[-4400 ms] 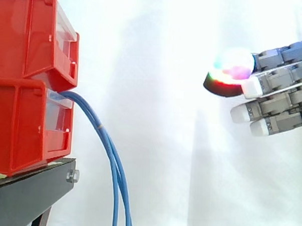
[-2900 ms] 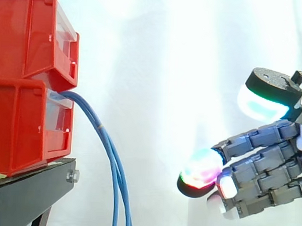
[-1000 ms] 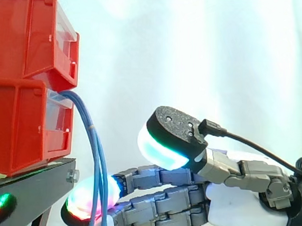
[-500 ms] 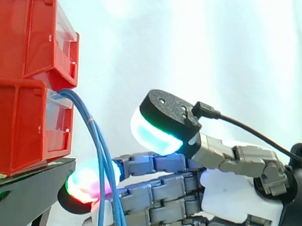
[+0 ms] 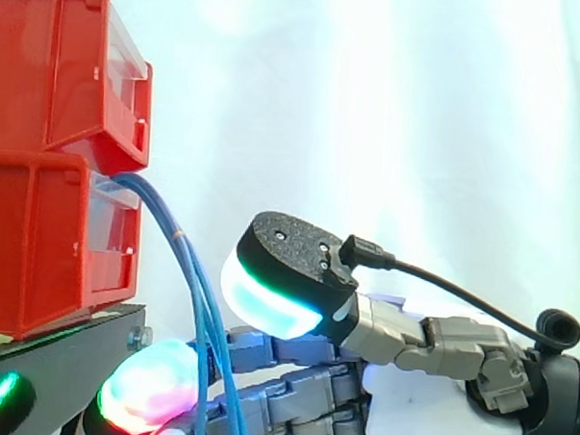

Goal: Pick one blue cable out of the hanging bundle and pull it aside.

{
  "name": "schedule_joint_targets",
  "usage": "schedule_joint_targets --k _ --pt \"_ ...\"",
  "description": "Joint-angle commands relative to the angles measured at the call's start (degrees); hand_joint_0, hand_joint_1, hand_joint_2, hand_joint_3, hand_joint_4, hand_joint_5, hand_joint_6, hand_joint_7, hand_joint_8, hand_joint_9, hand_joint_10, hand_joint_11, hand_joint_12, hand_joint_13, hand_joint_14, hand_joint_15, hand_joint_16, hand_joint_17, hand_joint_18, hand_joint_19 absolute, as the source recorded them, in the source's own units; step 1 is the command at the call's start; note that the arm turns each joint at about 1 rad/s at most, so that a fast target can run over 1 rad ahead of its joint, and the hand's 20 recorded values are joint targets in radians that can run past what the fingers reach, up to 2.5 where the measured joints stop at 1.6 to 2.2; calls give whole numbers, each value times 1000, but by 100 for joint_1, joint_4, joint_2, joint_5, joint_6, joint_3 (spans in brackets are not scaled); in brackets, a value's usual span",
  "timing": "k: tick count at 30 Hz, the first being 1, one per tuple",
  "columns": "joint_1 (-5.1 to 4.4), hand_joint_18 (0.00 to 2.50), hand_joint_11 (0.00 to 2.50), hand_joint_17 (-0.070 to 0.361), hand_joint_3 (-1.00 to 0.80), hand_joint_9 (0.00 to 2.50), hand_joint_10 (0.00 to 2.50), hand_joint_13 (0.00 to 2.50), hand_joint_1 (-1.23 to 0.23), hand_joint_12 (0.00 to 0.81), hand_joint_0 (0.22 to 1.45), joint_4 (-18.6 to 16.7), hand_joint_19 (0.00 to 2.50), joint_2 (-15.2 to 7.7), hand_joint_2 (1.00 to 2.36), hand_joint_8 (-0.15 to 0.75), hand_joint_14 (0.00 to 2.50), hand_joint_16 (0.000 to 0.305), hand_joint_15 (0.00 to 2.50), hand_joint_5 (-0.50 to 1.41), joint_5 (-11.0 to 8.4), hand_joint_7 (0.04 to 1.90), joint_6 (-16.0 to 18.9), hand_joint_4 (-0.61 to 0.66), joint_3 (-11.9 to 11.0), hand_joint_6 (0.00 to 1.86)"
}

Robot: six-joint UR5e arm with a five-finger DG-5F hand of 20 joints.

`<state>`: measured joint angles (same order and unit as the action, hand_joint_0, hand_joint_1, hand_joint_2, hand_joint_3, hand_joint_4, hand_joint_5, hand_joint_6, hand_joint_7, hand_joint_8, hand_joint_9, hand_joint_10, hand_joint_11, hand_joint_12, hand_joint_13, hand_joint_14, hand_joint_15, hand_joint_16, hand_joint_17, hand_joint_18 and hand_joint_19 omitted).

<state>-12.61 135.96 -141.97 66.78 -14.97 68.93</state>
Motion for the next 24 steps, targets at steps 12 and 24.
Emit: schedule_joint_targets --k 12,24 --pt "57 544 538 114 -445 756 11 638 -565 353 571 18 333 2 1004 330 14 51 391 -66 134 1307 443 266 -20 517" --pt "75 581 543 112 -458 808 11 671 -549 348 578 633 340 169 1003 333 13 50 388 -55 301 1302 618 288 -354 532"
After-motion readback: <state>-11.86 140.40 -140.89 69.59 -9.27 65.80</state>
